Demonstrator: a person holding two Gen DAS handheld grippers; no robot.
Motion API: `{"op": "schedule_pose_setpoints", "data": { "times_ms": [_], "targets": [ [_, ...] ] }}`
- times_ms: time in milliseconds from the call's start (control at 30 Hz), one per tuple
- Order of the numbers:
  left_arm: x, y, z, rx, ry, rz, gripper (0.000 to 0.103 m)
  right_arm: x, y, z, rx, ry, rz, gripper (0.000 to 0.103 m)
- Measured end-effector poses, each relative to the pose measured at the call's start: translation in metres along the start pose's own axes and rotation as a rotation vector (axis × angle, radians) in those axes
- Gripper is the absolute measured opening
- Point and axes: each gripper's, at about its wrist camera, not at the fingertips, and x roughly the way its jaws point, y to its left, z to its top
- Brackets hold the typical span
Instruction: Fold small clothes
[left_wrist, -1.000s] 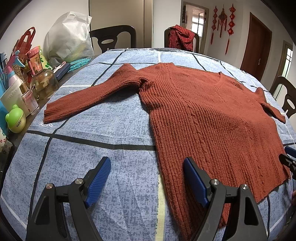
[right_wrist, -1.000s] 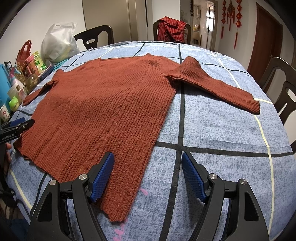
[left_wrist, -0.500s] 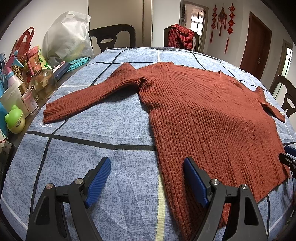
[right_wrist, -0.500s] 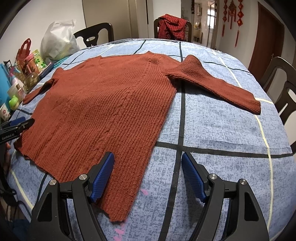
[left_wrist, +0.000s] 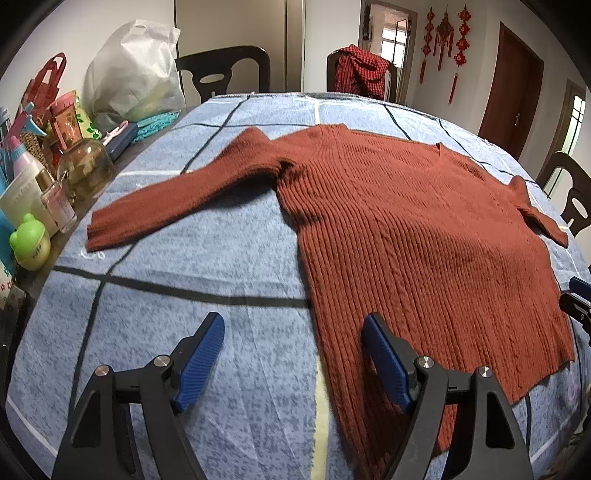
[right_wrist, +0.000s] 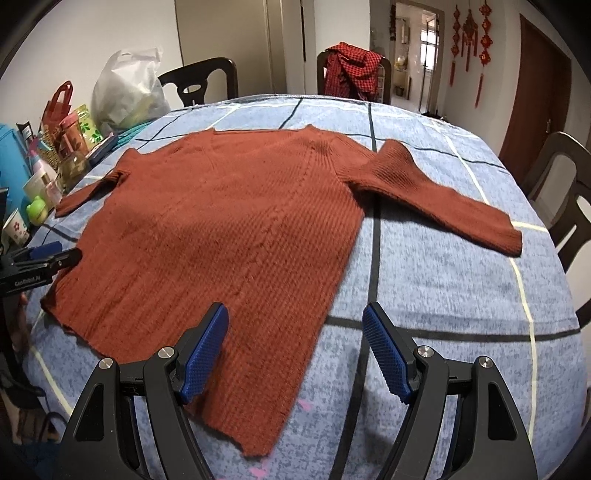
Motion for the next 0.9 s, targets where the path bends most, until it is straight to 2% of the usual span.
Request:
{"op": "schedule_pose_setpoints", "data": {
  "times_ms": [400,633,767,900],
  "targets": [
    [0.013,0.034,0.024,-0.043,-0.023,0.041,0.079,0.013,0.022,0.03,-0.058,-0.02,0.021,0.075],
    [0.023,0.09,0.045,-0.133,-0.051,0.149,0.077,0.026,0.039,0.048,-0.085,-0.029,0.039,0.075],
    [0.034,0.129,0.054,-0.202,-0.038,0.232,0.074,0.032,0.045,0.051,-0.101,-0.03,0.051,0.075],
    [0.047,0.153,0.056,-0.256,-0.002,0.257,0.07,0.037,0.045,0.052,-0.102,-0.022,0.061,0.075]
  ]
}}
